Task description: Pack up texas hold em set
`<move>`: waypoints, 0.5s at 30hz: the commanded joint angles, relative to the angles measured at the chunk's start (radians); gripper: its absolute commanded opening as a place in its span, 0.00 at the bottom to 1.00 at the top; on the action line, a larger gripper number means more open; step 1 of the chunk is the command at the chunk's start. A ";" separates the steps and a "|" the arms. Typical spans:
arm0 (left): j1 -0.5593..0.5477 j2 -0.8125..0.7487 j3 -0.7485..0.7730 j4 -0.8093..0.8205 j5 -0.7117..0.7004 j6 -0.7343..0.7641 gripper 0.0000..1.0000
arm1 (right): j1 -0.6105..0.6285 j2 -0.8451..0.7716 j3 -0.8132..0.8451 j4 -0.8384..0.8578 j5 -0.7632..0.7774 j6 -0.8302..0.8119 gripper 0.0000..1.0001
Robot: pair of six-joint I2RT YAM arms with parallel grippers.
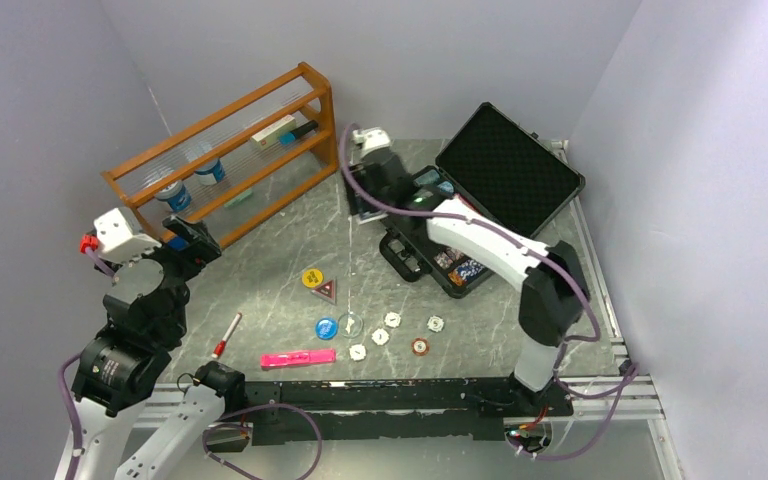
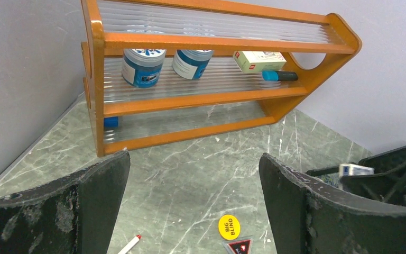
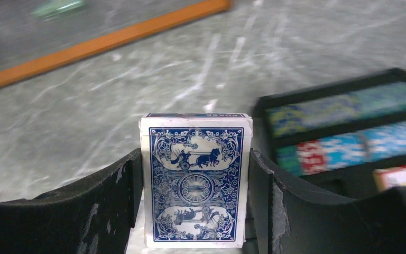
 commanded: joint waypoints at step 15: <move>0.003 0.033 -0.034 0.080 0.104 -0.016 0.97 | -0.362 -0.112 -0.214 -0.062 -0.332 -0.373 0.47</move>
